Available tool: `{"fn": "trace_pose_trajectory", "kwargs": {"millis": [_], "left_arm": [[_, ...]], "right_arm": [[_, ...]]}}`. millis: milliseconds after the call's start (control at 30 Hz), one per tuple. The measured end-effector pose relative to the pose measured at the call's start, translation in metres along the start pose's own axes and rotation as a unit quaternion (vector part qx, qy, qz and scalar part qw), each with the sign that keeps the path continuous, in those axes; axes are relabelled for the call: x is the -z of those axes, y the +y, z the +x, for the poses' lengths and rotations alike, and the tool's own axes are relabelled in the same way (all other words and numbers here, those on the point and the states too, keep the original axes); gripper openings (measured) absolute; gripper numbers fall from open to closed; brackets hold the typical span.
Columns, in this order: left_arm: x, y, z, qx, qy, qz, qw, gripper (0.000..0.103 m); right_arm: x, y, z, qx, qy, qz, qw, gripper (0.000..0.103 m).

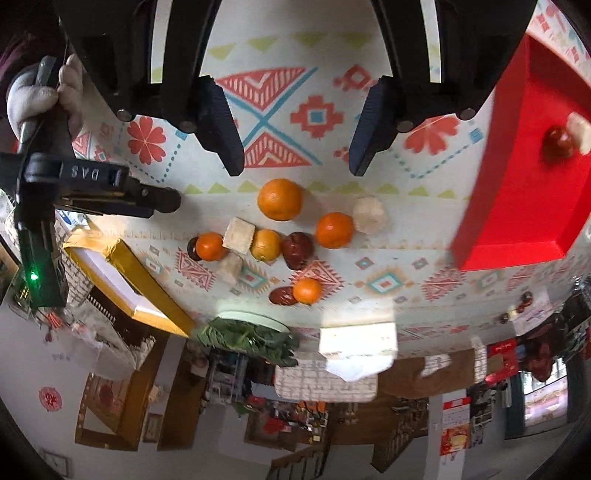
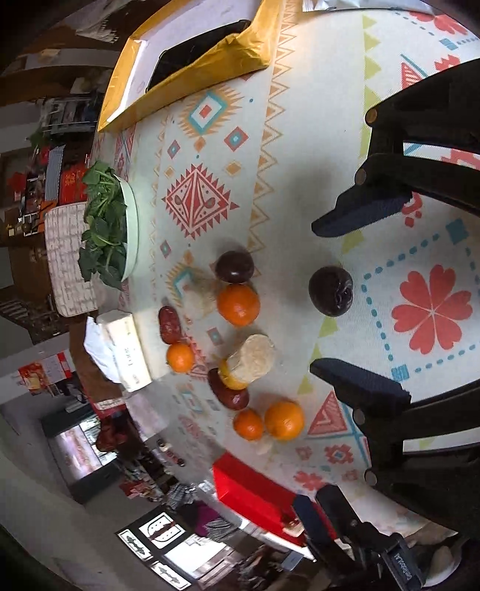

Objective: Organize fruits
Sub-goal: 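Grasp a mandarin with the left tool while the right tool grasps a dark plum, then place the mandarin and the dark plum into the red tray, opening both tools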

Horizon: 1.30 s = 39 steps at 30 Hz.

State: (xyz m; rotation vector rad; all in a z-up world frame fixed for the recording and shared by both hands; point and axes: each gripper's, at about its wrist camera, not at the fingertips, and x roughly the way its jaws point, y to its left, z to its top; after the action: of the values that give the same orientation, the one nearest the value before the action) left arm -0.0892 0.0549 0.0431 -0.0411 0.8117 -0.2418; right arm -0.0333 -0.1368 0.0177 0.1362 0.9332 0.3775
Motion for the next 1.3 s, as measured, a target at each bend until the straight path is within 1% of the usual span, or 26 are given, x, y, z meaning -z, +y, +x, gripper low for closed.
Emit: {"fn": "trace_pose_trajectory", "kwargs": {"millis": [33, 100, 167, 267, 500, 533, 567, 633, 700, 733, 800, 833, 933, 1033, 1100, 1233, 1300], "left_arm": [[-0.002, -0.002, 0.007, 0.002, 0.004, 0.003, 1.0000, 0.059], [-0.006, -0.006, 0.020, 0.002, 0.010, 0.011, 0.9999, 0.059], [-0.011, -0.010, 0.032, 0.004, 0.016, 0.020, 0.9997, 0.059], [-0.016, -0.015, 0.046, 0.001, 0.023, 0.030, 0.9993, 0.059], [-0.022, -0.020, 0.062, 0.004, 0.032, 0.041, 0.9986, 0.057], [-0.021, -0.021, 0.064, 0.003, 0.035, 0.043, 0.9985, 0.049], [-0.021, -0.021, 0.065, -0.003, 0.036, 0.043, 0.9984, 0.036], [-0.021, -0.019, 0.065, -0.003, 0.036, 0.041, 0.9985, 0.035], [-0.021, -0.018, 0.063, -0.004, 0.034, 0.036, 0.9988, 0.034], [-0.019, -0.017, 0.060, -0.003, 0.031, 0.033, 0.9990, 0.034], [-0.018, -0.014, 0.053, -0.002, 0.024, 0.026, 0.9994, 0.034], [-0.017, -0.013, 0.049, -0.002, 0.020, 0.022, 0.9995, 0.034], [-0.016, -0.005, 0.031, -0.001, 0.003, 0.007, 1.0000, 0.034], [-0.014, 0.008, 0.004, -0.001, -0.020, -0.012, 0.9997, 0.034], [-0.012, 0.018, -0.012, -0.002, -0.033, -0.023, 0.9992, 0.034], [-0.007, 0.049, -0.048, -0.015, -0.061, -0.054, 0.9966, 0.034], [-0.005, 0.064, -0.063, -0.021, -0.073, -0.069, 0.9947, 0.034]], "right_arm": [[0.001, 0.000, 0.002, -0.002, 0.004, -0.001, 1.000, 0.064], [0.003, -0.001, 0.006, -0.003, 0.008, -0.002, 1.000, 0.060], [0.004, 0.001, 0.004, 0.005, 0.003, -0.010, 1.000, 0.051], [0.005, 0.002, 0.005, 0.010, 0.003, -0.016, 1.000, 0.046], [0.006, 0.006, 0.007, 0.017, 0.001, -0.026, 1.000, 0.045], [0.006, 0.006, 0.007, 0.017, 0.001, -0.026, 1.000, 0.045], [0.006, 0.006, 0.007, 0.017, 0.001, -0.026, 1.000, 0.045], [0.006, 0.006, 0.007, 0.017, 0.001, -0.026, 1.000, 0.045], [0.006, 0.005, 0.007, 0.017, 0.000, -0.025, 1.000, 0.041], [0.006, 0.004, 0.007, 0.015, 0.000, -0.023, 1.000, 0.036], [0.005, 0.001, 0.007, 0.012, -0.002, -0.015, 1.000, 0.034], [0.005, 0.001, 0.006, 0.011, -0.002, -0.013, 1.000, 0.032], [0.005, -0.002, 0.005, 0.005, -0.006, -0.007, 1.000, 0.031], [0.006, -0.002, 0.000, 0.007, -0.020, -0.004, 1.000, 0.030], [0.007, -0.001, -0.003, 0.000, -0.024, 0.000, 1.000, 0.030], [0.009, 0.002, -0.011, -0.036, -0.025, 0.023, 0.999, 0.030], [0.009, 0.011, -0.023, -0.059, -0.031, 0.028, 0.997, 0.030]]}}
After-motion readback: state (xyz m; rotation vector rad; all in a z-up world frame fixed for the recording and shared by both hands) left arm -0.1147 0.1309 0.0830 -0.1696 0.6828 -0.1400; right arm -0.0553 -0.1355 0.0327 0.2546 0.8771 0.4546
